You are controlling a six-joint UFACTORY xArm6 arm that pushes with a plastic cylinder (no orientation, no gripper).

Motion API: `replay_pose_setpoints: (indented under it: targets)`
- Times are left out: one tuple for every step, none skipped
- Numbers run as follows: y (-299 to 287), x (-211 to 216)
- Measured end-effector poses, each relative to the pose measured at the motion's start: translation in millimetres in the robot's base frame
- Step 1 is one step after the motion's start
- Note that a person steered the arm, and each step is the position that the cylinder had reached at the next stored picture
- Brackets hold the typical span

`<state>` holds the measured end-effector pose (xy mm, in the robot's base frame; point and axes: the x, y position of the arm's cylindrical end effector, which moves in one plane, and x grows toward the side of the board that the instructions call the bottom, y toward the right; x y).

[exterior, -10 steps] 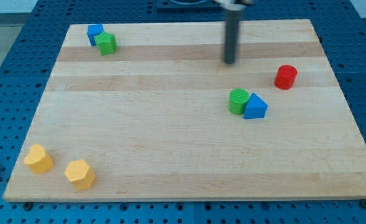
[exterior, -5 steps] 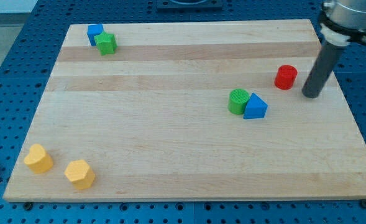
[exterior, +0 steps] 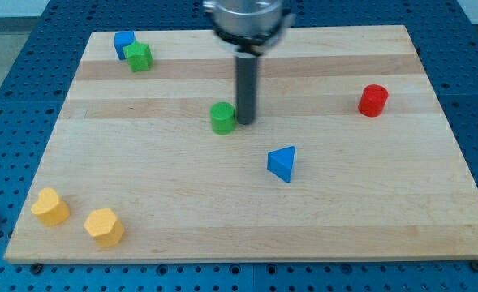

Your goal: Push the green circle towards the center left

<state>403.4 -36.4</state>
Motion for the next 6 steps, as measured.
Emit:
replay_pose_setpoints:
  targets:
    - [-52,26]
    - [-67,31]
    - [-135,-2]
    - [-129,-18]
    - [-135,-10]
    - [-144,-6]
